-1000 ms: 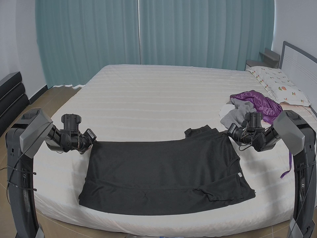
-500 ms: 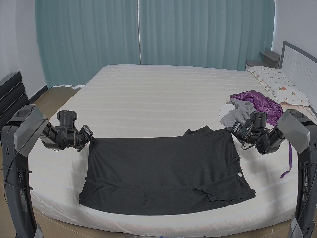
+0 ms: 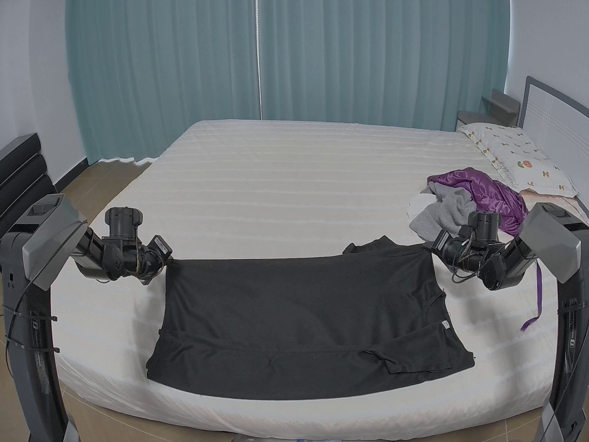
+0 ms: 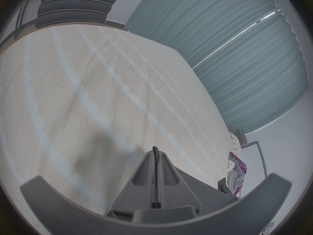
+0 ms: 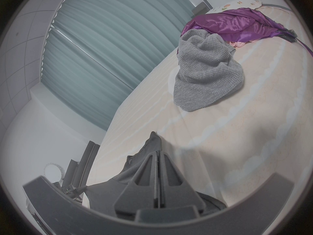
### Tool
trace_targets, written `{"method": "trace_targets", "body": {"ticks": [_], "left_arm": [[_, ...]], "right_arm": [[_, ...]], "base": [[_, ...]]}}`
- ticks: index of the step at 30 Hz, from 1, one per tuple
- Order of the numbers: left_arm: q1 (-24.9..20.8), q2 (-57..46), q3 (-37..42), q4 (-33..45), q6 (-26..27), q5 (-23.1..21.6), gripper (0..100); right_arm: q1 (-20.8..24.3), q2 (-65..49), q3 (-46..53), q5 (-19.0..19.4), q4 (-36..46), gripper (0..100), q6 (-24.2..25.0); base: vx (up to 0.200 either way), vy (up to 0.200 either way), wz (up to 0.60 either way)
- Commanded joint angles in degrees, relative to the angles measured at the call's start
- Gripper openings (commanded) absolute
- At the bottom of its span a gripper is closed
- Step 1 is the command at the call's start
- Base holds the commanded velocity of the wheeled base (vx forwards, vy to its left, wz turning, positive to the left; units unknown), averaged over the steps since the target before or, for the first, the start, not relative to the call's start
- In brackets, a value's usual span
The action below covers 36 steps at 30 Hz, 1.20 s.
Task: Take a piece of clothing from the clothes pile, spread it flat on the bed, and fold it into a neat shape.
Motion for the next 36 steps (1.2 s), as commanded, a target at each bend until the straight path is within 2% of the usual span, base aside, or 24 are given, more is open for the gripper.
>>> {"method": "trace_targets", "body": {"ticks": [1, 13, 23, 36], "left_arm": [[0.0, -0.2, 0.6, 0.0, 0.0, 0.0, 0], [0.1, -4.1, 6.1, -1.8, 2.9, -0.2, 0], [-0.2, -6.9, 13.8, -9.6, 3.0, -0.2, 0], [0.0, -11.1, 21.6, -10.6, 4.6, -0.3, 0]], "right_arm": [[0.0, -0.6, 1.0, 0.2, 0.0, 0, 0.0], [0.0, -3.7, 7.3, 2.2, -1.1, 0, -0.2], [-0.8, -5.1, 14.3, 3.9, -9.0, 0, -0.2], [-1.6, -8.6, 24.9, 6.8, -16.2, 0, -1.1]], "base": [[0.0, 0.0, 0.0], [0.0, 0.0, 0.0], [0.0, 0.0, 0.0], [0.0, 0.0, 0.0]]}}
